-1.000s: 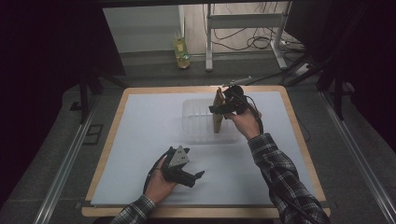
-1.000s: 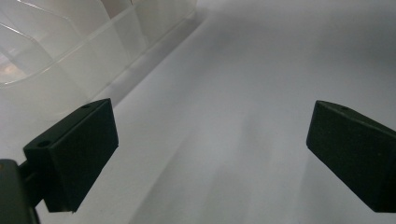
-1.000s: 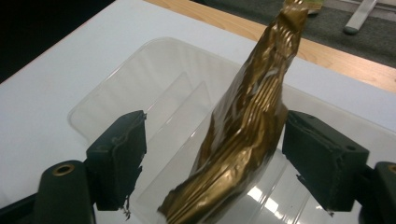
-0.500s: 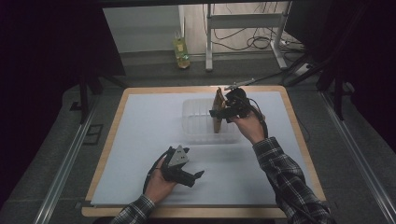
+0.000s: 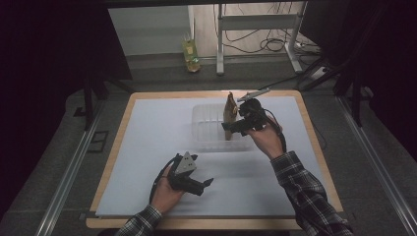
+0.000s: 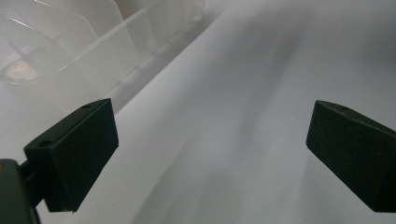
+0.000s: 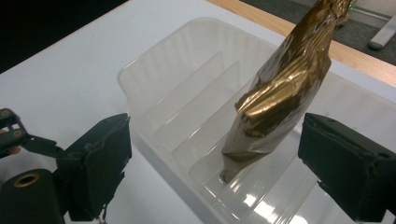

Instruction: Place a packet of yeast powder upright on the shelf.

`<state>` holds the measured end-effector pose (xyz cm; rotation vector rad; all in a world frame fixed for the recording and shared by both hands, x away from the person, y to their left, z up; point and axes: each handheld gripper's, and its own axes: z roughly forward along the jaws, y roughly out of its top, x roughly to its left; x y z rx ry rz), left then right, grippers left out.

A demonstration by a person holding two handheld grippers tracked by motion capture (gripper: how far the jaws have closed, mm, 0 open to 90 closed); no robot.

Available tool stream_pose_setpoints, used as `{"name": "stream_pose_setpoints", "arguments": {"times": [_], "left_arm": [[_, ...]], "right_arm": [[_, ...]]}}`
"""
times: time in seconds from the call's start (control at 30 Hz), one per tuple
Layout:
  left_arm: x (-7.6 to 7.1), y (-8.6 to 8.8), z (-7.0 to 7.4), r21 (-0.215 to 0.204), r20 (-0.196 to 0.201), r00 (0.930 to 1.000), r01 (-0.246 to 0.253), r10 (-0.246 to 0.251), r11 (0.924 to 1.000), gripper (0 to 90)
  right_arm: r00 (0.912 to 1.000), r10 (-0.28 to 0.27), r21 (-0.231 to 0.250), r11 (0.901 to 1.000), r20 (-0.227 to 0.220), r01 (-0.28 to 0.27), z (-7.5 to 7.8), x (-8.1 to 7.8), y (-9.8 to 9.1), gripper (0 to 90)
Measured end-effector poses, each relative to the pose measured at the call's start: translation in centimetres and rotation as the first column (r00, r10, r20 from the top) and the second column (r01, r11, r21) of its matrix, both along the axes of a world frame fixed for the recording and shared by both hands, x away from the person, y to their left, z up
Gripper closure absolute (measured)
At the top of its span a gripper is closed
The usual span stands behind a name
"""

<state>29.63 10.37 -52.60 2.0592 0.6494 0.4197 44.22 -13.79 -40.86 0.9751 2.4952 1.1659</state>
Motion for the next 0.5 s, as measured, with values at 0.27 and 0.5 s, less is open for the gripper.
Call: {"name": "stream_pose_setpoints", "arguments": {"times": [0.27,0.5], "left_arm": [[0.0,0.1,0.0,-0.005,0.001,1.0,0.0,0.0,1.0,2.2],[0.0,0.1,0.1,-0.006,-0.001,1.0,0.001,-0.001,1.0,2.2]], "right_arm": [[0.9998,0.017,0.013,0.9998,0.002,-0.017,-0.4,-1.0,-0.7,9.0],[0.9988,0.049,0.005,0.9988,0.003,-0.049,-1.2,-1.7,-1.4,7.2]]}}
